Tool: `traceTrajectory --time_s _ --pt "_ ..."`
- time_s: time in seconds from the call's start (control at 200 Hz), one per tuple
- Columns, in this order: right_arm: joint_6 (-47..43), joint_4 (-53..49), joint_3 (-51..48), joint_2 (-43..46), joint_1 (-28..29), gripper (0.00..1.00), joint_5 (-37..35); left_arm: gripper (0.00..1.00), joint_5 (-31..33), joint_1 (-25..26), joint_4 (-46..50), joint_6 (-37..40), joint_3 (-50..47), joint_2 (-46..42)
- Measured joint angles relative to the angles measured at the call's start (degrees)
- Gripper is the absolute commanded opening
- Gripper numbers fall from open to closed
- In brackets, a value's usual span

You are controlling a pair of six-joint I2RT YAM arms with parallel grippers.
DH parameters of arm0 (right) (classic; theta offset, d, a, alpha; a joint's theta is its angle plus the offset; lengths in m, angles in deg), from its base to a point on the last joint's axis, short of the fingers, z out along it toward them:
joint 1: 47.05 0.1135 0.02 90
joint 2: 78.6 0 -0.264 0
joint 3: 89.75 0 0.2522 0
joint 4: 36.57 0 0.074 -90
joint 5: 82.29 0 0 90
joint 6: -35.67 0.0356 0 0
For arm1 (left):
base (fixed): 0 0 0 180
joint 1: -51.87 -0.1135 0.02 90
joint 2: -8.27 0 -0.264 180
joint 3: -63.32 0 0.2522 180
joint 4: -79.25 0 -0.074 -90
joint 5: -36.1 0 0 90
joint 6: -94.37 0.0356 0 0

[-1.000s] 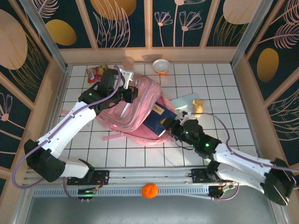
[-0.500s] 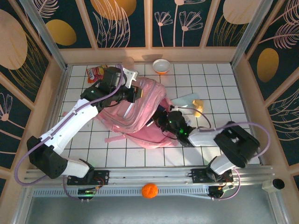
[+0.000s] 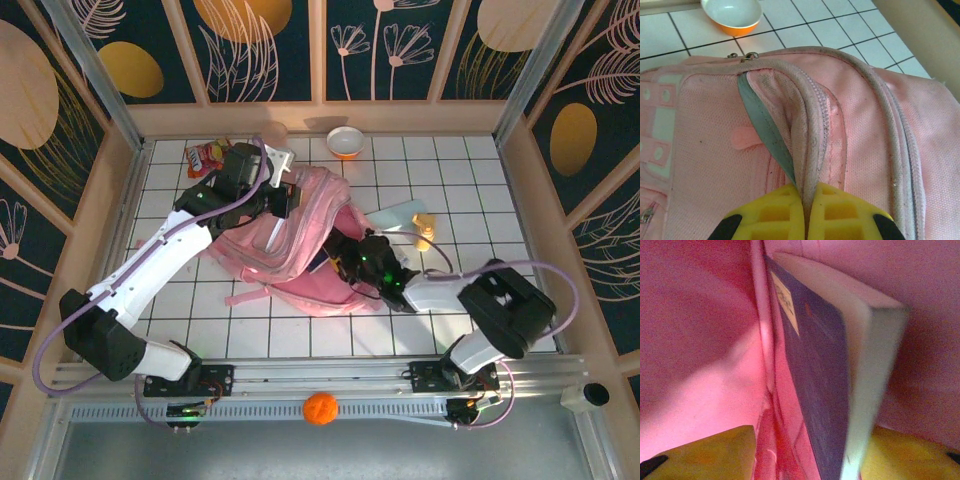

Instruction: Pack the student bag

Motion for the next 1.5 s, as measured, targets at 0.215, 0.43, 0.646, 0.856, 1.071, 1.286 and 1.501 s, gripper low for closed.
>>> traceTrajectory --time_s 0.215,0.43,0.646,0.856,1.071,1.286,1.501 --pt "-4.1 -15.6 -1.5 13.2 -0.4 0.54 0.0 0.00 2.1 -0.1 -1.9 0.4 -2.9 0.0" --pt "-15.9 -31.9 1.6 28.5 -0.4 0.53 -3.2 0.27 -1.1 -0.2 -6.6 0.6 -6.7 1.5" --pt "-35.5 -42.7 12.8 31.8 1.3 0.53 -6.3 0.67 -2.3 -0.7 -8.9 0.8 -9.1 3.7" --pt "-57.0 -49.3 19.4 25.9 8.9 0.55 -10.3 0.73 -4.5 -8.2 -12.9 -3.0 -16.4 -1.0" --pt "-78.3 -52.8 25.6 5.3 21.4 0.65 -16.3 0.73 -8.0 -17.6 -15.1 -7.6 -26.1 -6.1" --pt "-91.6 -50.1 26.6 -9.7 25.7 0.70 -21.3 0.72 -10.7 -21.0 -17.8 -10.9 -33.2 -8.7" --pt "-98.0 -43.5 25.9 -14.8 25.3 0.28 -29.7 0.71 -11.6 -21.0 -19.7 -12.3 -35.3 -10.4"
